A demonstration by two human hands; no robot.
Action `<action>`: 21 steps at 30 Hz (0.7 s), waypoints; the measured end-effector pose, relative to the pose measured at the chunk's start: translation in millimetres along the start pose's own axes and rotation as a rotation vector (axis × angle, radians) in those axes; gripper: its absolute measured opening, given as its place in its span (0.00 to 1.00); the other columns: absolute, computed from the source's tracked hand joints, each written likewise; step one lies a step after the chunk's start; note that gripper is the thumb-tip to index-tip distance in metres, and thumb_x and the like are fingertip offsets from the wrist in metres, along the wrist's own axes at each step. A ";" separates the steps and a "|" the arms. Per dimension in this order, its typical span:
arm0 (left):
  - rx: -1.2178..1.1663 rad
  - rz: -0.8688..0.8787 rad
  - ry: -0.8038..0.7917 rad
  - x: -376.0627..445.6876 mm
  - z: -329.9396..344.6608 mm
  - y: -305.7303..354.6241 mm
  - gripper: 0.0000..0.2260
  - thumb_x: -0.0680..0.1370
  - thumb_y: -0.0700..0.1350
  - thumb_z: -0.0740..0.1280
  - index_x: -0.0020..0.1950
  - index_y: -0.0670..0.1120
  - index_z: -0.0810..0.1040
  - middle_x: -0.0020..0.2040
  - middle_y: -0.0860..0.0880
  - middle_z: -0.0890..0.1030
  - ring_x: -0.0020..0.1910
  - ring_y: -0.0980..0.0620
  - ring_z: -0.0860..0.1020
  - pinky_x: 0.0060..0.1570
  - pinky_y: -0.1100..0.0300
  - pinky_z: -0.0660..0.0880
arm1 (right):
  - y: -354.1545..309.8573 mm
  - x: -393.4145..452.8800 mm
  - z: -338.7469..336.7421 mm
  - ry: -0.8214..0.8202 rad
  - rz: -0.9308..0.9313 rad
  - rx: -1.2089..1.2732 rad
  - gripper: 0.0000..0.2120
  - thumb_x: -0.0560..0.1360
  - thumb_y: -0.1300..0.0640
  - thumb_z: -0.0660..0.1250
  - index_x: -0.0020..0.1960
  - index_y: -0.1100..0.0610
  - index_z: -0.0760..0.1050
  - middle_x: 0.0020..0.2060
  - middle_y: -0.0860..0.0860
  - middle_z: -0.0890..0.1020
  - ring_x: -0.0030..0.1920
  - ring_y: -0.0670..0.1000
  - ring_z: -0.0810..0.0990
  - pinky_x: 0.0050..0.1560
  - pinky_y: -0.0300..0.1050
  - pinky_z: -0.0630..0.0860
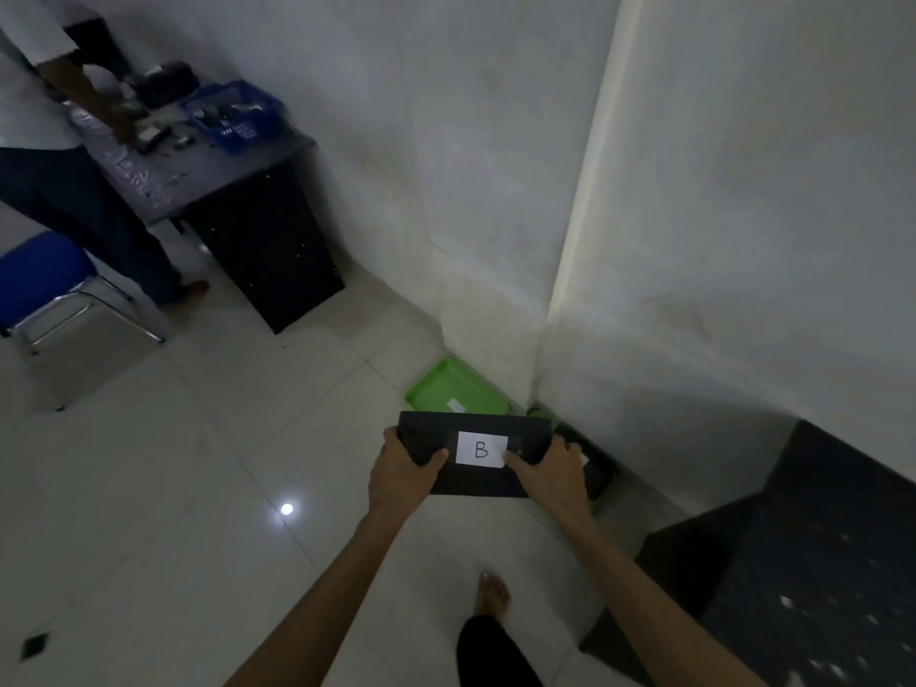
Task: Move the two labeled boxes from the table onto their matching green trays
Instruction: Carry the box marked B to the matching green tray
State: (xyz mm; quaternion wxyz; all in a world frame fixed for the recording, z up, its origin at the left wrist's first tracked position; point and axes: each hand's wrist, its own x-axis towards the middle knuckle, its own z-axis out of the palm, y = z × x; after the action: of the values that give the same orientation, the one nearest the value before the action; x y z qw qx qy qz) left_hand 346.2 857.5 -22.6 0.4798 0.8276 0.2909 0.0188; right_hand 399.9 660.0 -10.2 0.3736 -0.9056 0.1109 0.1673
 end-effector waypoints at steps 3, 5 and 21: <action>-0.023 -0.050 0.001 50.7 2.5 -9.1 0.34 0.71 0.51 0.77 0.70 0.42 0.65 0.64 0.42 0.77 0.61 0.42 0.77 0.58 0.48 0.75 | -18.3 48.4 33.3 -0.030 0.020 0.016 0.42 0.70 0.39 0.74 0.74 0.61 0.65 0.69 0.61 0.68 0.69 0.62 0.71 0.68 0.58 0.71; -0.023 -0.063 0.011 95.6 -2.2 -14.9 0.33 0.71 0.49 0.77 0.70 0.42 0.66 0.65 0.42 0.77 0.62 0.41 0.76 0.59 0.49 0.74 | -35.3 82.1 58.1 -0.061 0.025 0.051 0.42 0.70 0.40 0.74 0.74 0.62 0.64 0.69 0.61 0.68 0.69 0.62 0.71 0.69 0.57 0.70; 0.119 -0.051 -0.233 404.1 47.5 -70.8 0.24 0.72 0.43 0.73 0.67 0.44 0.72 0.60 0.47 0.78 0.58 0.47 0.77 0.55 0.52 0.76 | -91.6 295.1 215.4 0.039 0.442 0.290 0.33 0.74 0.50 0.72 0.73 0.62 0.65 0.66 0.62 0.71 0.67 0.62 0.73 0.65 0.54 0.72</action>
State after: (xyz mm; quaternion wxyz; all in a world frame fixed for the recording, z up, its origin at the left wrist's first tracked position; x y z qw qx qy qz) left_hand 663.5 1048.4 -205.5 0.4608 0.8433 0.2550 -0.1068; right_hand 653.7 855.1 -208.7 0.4515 -0.7995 0.3360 0.2098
